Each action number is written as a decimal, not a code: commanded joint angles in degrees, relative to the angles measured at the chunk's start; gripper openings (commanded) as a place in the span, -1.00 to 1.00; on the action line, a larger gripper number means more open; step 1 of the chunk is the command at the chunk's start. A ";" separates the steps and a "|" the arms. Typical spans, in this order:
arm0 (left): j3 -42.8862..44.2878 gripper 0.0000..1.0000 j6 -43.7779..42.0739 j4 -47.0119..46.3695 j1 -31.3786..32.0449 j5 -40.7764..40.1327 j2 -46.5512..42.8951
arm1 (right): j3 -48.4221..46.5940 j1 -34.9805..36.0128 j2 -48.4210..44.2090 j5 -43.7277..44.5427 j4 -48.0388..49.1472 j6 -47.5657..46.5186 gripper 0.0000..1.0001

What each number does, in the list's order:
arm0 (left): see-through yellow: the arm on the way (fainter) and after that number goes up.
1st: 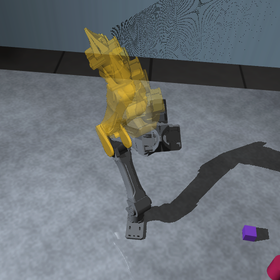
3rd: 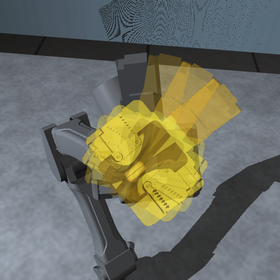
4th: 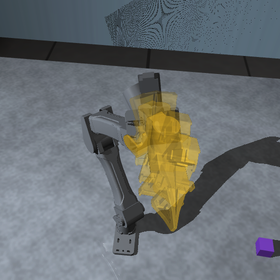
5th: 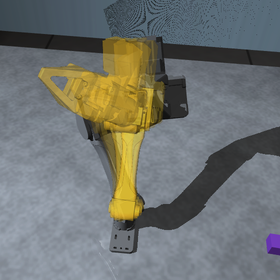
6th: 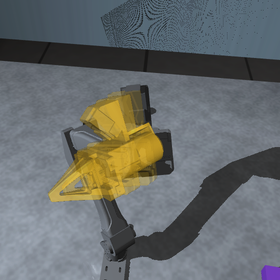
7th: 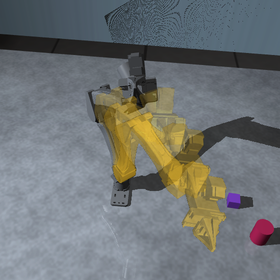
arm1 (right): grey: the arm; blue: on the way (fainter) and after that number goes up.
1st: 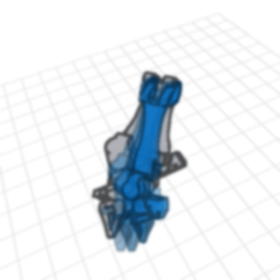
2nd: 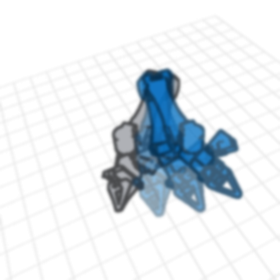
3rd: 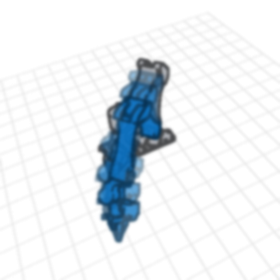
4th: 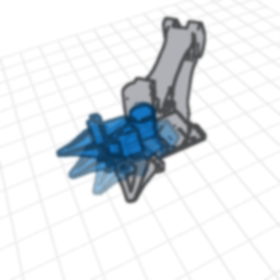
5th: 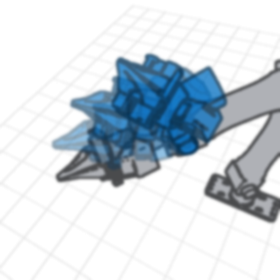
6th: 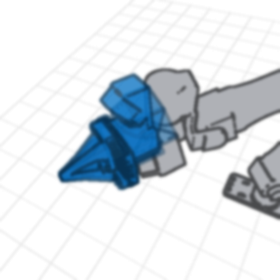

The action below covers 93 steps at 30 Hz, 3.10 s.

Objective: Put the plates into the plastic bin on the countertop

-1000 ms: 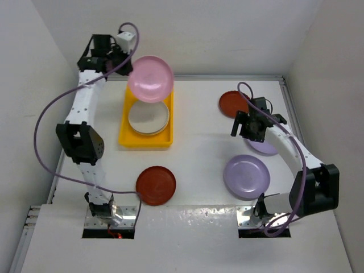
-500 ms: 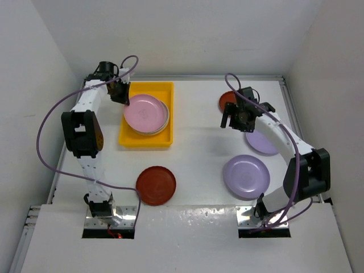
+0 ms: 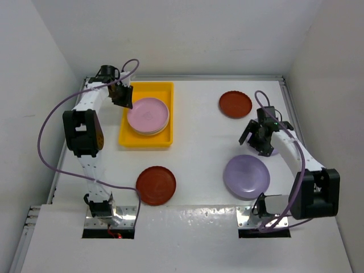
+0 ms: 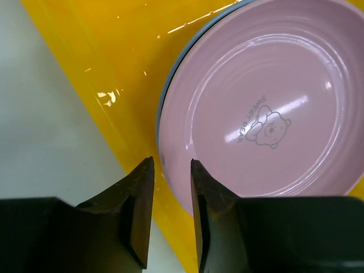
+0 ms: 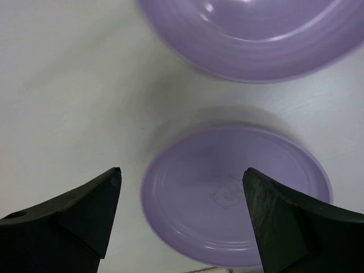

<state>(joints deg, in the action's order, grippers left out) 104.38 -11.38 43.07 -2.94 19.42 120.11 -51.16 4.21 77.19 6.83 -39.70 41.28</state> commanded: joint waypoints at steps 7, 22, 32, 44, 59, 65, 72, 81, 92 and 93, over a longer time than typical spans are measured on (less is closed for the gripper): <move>0.65 -0.22 -0.93 -0.88 -0.40 -1.05 -1.11 | 7.47 -11.93 -4.33 5.21 -5.82 6.45 0.85; 1.97 -0.15 -0.40 -0.88 -0.40 -0.44 -4.80 | 17.48 -15.73 0.51 1.71 3.39 3.29 0.37; 2.50 -0.12 0.13 -0.88 -1.45 -1.05 -5.86 | 12.14 2.64 5.94 1.78 6.83 -3.57 -0.88; 2.50 -0.12 0.13 -0.88 -3.73 -2.11 -8.05 | -22.20 11.34 14.03 3.36 3.06 -4.62 -1.00; -0.32 -0.10 3.47 -1.41 -10.15 -1.05 -9.11 | -65.54 24.70 42.06 -2.62 5.96 -2.35 -1.00; -1.37 -0.10 3.47 -1.41 -11.30 -1.05 -9.72 | -71.11 26.29 52.27 -8.58 10.43 5.46 -1.00; -1.37 -0.10 2.94 -1.41 -11.83 -1.05 -10.25 | -72.94 29.27 58.25 -10.00 12.37 7.69 -1.00; -1.90 -0.08 2.94 -1.41 -12.35 -0.52 -9.72 | -71.28 30.95 60.27 -7.01 12.89 7.42 -0.71; -1.37 -0.08 2.94 -1.41 -12.35 0.00 -9.20 | -70.66 31.56 54.92 -3.06 10.79 0.04 -0.14; -0.85 -0.08 2.94 -1.41 -12.35 0.00 -9.20 | -70.05 30.87 53.95 -2.53 9.74 -0.58 -0.06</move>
<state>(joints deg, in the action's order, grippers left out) 102.76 -8.56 42.72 -14.50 18.24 113.78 -120.70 35.38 137.32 1.34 -29.93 44.75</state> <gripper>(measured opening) 0.459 0.445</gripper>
